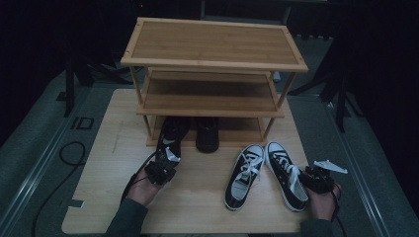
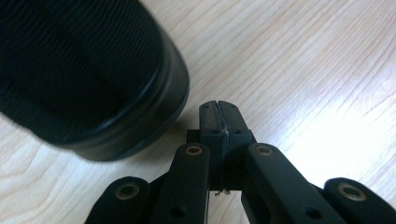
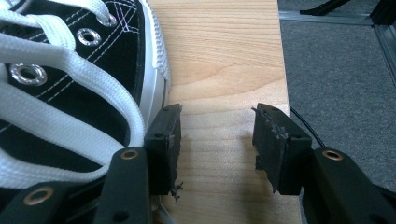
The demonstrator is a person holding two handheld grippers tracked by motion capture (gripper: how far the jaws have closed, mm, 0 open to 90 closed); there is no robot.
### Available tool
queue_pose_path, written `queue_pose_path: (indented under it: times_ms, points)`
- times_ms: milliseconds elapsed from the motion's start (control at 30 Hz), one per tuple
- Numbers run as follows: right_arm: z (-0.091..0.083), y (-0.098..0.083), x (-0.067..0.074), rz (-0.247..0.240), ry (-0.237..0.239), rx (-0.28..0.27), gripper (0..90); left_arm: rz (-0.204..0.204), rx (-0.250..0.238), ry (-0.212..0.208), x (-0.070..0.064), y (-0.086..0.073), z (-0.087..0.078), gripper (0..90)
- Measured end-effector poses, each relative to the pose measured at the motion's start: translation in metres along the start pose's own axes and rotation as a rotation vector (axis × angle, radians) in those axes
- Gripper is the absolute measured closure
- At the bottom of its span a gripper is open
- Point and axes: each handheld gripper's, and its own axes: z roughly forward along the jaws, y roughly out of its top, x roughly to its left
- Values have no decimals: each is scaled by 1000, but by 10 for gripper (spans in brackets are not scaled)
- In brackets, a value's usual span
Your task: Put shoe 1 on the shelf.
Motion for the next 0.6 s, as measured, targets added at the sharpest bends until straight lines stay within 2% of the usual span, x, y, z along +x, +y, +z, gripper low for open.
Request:
queue_pose_path:
  times_ms: [133, 600]
  points:
    - [0, 0, 0, 0, 0, 0, 513, -2, 5, 1, 3, -4, -1, 900]
    - [0, 0, 0, 0, 0, 0, 513, -69, 16, 32, 20, -25, -4, 900]
